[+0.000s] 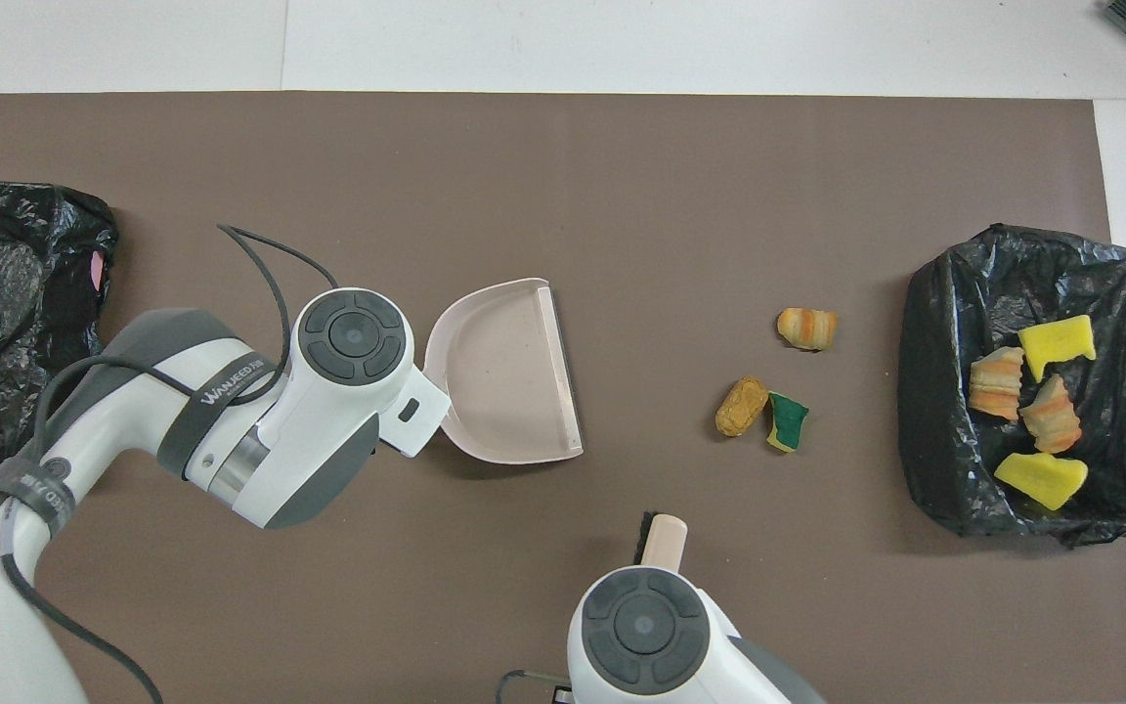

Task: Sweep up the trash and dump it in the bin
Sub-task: 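Lift the brush with the right gripper toward the crust and sponge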

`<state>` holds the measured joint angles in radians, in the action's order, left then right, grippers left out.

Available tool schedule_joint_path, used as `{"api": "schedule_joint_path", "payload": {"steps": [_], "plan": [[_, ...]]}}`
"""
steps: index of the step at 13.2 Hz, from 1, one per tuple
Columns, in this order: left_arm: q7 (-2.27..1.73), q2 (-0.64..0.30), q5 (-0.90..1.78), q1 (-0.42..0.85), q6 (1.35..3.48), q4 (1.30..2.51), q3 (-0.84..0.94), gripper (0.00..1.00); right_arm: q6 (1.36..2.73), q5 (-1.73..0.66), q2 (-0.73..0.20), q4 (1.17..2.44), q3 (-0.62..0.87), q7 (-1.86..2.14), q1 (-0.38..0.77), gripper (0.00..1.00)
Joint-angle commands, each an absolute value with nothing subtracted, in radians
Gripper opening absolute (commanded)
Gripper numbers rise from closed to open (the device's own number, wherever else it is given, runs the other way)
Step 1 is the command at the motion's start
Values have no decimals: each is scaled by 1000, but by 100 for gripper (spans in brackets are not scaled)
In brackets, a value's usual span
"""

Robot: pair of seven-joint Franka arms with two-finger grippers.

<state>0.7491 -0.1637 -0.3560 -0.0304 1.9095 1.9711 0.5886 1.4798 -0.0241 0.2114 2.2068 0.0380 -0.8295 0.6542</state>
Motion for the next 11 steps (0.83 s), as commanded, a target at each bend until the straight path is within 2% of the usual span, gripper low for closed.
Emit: {"api": "schedule_joint_path", "payload": {"steps": [1,4,8,11], "plan": [[724,-132,-359,-26,1895,1990,620,0,1462,151,187,2206,49,-630,540,0],[650,-95,-359,-26,1913,2048,650,0,1515,378,131,2172,48,-366,439,0],[577,-113,-344,0,1919,2048,661,0,1583,590,-26,2027,48,-131,339,0],[528,-114,-344,15,1919,2049,661,0,1650,630,-161,1941,46,-112,285,0]]}}
